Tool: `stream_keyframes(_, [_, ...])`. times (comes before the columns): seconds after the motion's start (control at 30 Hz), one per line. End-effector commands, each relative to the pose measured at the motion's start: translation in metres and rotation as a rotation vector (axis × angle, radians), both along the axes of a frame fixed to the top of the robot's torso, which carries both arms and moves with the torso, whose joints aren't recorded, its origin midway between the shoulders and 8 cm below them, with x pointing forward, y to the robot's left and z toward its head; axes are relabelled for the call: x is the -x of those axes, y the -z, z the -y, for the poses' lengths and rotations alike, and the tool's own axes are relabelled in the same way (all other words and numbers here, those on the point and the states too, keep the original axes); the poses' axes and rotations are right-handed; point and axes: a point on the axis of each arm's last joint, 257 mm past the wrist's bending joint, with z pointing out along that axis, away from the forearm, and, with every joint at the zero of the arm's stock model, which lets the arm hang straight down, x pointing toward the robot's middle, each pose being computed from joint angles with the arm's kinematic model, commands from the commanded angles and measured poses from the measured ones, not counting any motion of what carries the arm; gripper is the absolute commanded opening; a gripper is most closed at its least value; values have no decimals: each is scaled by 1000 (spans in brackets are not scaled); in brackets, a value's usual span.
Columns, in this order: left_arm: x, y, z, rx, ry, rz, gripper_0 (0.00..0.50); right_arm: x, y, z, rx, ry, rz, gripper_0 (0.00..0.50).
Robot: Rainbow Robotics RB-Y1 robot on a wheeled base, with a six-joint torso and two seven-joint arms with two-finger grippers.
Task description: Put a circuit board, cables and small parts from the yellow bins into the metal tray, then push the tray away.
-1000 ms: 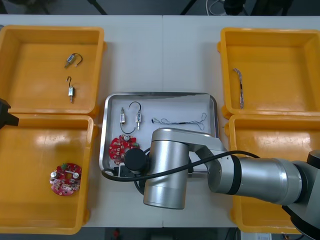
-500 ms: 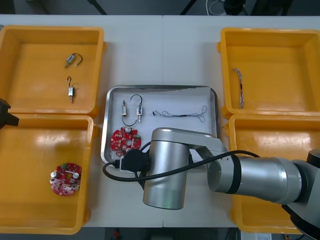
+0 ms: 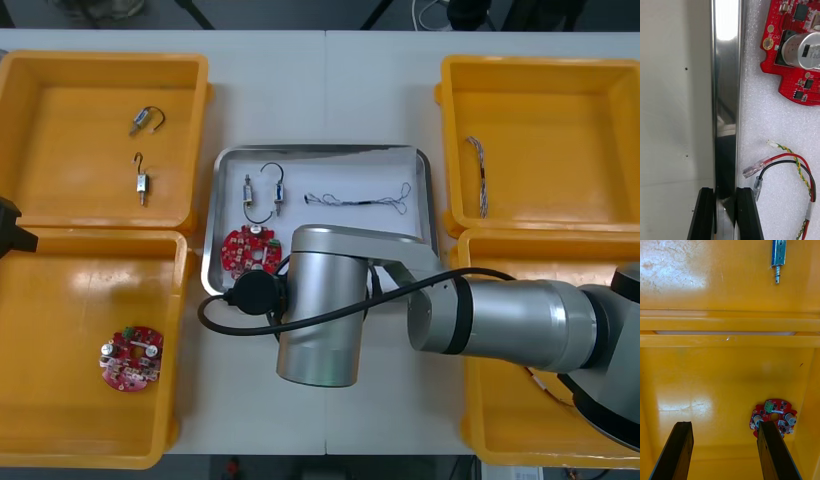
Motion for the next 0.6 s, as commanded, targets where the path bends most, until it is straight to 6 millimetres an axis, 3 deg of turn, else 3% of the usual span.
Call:
stream_keyframes(0.03, [5, -11, -11, -71, 52, 14, 500, -8, -28, -27, 6, -87, 69, 0])
stream_keyframes(0.6, [5, -11, -11, -71, 52, 14, 500, -59, -67, -20, 51, -45, 194, 0])
